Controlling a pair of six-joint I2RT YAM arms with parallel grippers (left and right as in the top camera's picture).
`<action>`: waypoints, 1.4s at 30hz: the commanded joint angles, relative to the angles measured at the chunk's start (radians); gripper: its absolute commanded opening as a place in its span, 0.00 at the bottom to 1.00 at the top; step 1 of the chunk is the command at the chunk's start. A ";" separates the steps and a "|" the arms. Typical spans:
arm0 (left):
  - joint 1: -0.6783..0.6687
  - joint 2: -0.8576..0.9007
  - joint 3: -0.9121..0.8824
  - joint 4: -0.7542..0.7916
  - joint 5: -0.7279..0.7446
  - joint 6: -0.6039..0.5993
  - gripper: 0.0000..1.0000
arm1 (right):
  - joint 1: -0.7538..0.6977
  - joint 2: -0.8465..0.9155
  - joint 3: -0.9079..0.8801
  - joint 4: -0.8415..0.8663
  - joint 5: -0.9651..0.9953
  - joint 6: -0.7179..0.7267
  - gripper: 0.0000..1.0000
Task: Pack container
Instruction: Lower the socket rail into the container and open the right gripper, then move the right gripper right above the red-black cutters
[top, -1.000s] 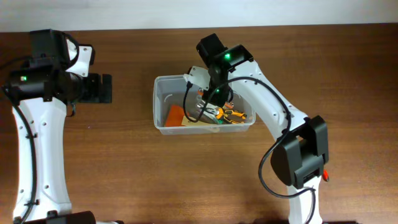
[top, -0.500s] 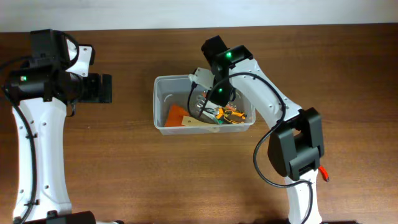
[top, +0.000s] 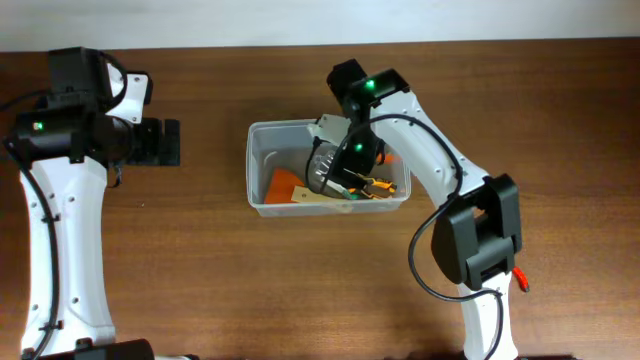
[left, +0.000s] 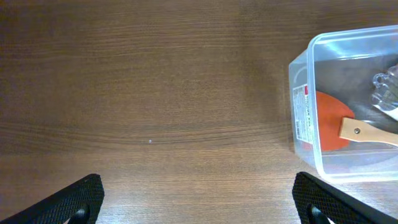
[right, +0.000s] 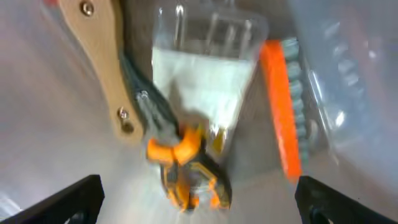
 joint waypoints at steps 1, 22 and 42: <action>0.003 0.007 0.015 -0.002 0.001 -0.005 0.99 | -0.010 -0.086 0.140 -0.058 0.095 0.070 0.98; 0.002 0.007 0.015 -0.002 0.001 -0.005 0.99 | -0.298 -0.531 0.213 -0.362 0.099 0.550 0.99; 0.002 0.007 0.015 -0.002 0.001 -0.005 0.99 | -0.475 -0.827 -0.598 -0.163 0.014 0.652 0.99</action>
